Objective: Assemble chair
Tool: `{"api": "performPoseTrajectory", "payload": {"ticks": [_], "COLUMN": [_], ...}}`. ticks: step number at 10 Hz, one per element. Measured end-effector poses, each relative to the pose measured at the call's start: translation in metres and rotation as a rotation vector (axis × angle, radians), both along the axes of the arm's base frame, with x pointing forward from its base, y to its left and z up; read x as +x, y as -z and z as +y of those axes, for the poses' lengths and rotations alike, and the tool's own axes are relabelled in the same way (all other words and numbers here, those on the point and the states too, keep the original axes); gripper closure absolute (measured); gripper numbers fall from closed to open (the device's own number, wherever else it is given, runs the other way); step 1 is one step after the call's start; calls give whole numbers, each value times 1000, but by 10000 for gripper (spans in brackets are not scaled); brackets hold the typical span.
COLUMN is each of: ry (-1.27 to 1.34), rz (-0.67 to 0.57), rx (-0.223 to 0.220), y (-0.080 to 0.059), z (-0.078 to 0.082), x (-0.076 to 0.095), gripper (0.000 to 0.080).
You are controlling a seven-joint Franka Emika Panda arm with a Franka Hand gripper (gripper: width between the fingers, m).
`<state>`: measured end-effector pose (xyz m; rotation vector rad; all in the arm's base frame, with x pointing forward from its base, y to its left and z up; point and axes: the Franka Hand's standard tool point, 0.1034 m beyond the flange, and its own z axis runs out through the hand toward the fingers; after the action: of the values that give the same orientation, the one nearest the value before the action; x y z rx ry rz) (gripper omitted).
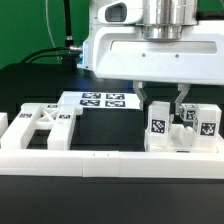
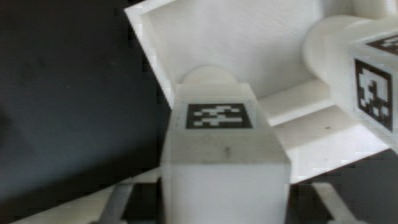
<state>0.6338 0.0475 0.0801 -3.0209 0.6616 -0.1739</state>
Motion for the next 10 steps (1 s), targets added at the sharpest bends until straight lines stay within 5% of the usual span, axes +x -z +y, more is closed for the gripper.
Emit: {"api": "performPoseTrajectory", "payload": {"ticks": [10], "ry": [785], "rz": [18], "rx": [110], "y": [0], "z": [-2], "x": [0], "gripper": [515]}}
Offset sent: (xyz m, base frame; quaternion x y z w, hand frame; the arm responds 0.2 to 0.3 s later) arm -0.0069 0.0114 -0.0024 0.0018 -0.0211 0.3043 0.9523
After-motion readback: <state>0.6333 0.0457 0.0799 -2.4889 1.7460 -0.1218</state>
